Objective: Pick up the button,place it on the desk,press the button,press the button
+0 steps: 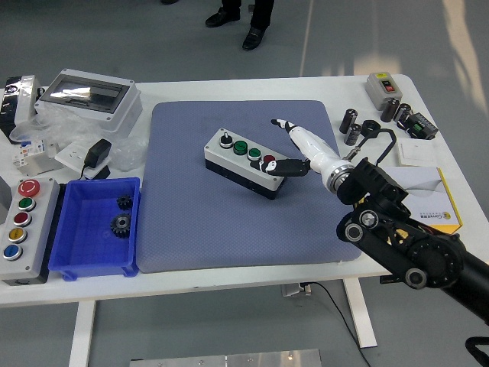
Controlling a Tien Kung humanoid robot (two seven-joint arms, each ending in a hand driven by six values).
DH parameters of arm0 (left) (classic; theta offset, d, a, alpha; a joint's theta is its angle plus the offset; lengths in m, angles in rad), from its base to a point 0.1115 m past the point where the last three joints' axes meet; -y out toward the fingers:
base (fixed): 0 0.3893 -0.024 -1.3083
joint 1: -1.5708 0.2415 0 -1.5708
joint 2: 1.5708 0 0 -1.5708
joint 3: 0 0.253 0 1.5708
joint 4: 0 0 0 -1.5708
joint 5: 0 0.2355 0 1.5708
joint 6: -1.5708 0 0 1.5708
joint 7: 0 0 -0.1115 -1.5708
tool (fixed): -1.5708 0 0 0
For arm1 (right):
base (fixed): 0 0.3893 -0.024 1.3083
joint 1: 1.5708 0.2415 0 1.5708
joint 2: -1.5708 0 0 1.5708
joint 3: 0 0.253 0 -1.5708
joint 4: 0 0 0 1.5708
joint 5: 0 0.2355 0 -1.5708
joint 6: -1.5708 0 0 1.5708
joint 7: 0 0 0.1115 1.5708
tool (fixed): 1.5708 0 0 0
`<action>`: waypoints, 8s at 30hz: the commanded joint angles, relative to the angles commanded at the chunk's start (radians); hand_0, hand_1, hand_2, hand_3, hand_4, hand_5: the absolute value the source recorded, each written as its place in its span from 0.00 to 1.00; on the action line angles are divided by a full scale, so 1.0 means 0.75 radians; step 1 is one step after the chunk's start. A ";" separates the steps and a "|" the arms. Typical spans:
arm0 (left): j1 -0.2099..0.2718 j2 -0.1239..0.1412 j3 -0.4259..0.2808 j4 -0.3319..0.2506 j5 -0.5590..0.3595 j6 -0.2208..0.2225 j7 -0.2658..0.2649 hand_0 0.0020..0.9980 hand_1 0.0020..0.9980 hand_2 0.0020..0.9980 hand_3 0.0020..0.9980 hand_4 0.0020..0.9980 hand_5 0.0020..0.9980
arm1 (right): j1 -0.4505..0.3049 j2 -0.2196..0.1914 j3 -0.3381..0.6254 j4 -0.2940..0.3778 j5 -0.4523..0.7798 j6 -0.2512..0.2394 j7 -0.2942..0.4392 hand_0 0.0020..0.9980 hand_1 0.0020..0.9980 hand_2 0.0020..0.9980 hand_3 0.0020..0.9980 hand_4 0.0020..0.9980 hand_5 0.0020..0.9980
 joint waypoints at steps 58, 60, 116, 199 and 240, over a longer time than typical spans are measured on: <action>0.007 0.013 -0.009 0.000 -0.003 -0.021 -0.013 0.62 0.58 0.55 0.60 0.54 0.23 | 0.248 0.220 -0.331 -0.480 -0.005 -0.020 -0.132 0.46 0.79 0.90 1.00 1.00 0.49; 0.007 0.013 -0.010 0.000 -0.002 -0.021 -0.012 0.62 0.58 0.55 0.60 0.54 0.23 | 0.249 0.221 -0.339 -0.481 -0.007 -0.022 -0.134 0.46 0.79 0.90 1.00 1.00 0.49; 0.011 0.005 -0.022 0.000 0.005 -0.011 -0.031 0.62 0.58 0.55 0.60 0.54 0.24 | 0.262 0.072 -0.418 -0.331 -0.016 -0.186 -0.049 0.11 0.34 0.39 0.37 0.11 0.00; -0.004 -0.009 -0.045 0.000 0.055 -0.011 -0.019 0.62 0.58 0.56 0.60 0.55 0.25 | 0.190 -0.244 -0.593 -0.071 0.161 -0.066 0.349 0.87 0.78 0.76 0.73 0.33 0.00; 0.001 -0.006 -0.042 0.000 0.063 -0.023 -0.018 0.62 0.58 0.55 0.60 0.54 0.25 | 0.174 -0.279 -0.502 -0.072 0.292 0.039 0.375 0.99 0.93 0.93 1.00 0.56 0.08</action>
